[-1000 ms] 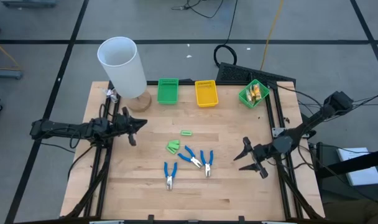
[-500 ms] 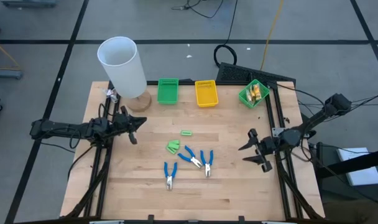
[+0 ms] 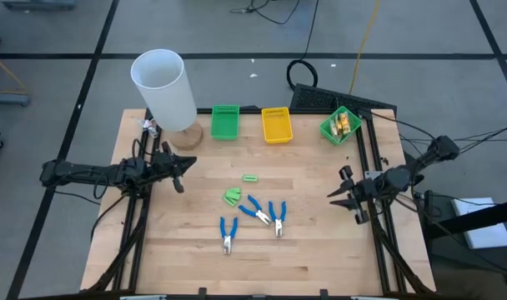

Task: Pick & Place School Supplies
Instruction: Put the green eraser into the left green bin

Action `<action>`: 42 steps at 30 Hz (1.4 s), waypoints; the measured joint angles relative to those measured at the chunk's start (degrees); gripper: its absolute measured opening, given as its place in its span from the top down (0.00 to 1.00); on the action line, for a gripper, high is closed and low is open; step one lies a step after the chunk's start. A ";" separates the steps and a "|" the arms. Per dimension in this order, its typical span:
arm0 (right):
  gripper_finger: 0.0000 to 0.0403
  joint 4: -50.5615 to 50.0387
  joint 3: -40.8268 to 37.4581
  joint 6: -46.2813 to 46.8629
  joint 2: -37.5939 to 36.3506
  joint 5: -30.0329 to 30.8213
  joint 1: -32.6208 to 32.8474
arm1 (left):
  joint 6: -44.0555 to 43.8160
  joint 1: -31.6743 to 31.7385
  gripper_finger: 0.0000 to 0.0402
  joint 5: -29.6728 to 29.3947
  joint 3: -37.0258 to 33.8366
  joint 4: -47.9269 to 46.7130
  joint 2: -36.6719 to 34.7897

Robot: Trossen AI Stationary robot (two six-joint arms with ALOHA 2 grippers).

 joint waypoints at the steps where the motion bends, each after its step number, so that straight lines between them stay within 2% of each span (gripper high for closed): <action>1: 0.83 -0.84 0.00 -0.31 -1.11 -0.01 -0.72 | 0.00 0.00 0.95 -0.02 0.00 0.02 0.00; 7: 0.94 -4.74 -0.05 -1.36 -5.17 -0.85 -6.76 | 0.31 0.00 0.95 -0.02 -0.01 0.01 0.00; 10: 0.99 -5.76 -0.04 -1.29 -6.29 -4.54 -10.00 | 1.55 0.00 0.95 -0.04 0.00 0.14 0.00; 17: 1.00 -12.07 -0.04 -0.21 -8.06 -12.86 -18.07 | 1.18 0.00 0.95 -0.04 0.00 0.29 0.00; 27: 1.00 -13.57 -0.04 -0.44 -8.01 -27.31 -28.70 | 1.36 0.00 0.95 -0.04 0.00 0.86 0.00; 33: 1.00 -13.51 -0.04 -1.10 -7.73 -28.74 -31.34 | 1.07 0.00 0.95 0.02 -0.01 0.86 0.00; 39: 1.00 -13.58 -0.04 5.72 -7.73 -28.79 -31.39 | -1.49 0.00 0.95 0.20 -0.01 1.27 0.36; 42: 1.00 -13.64 -0.04 9.29 -7.73 -28.79 -31.39 | -4.41 0.00 0.95 2.54 0.00 1.58 1.52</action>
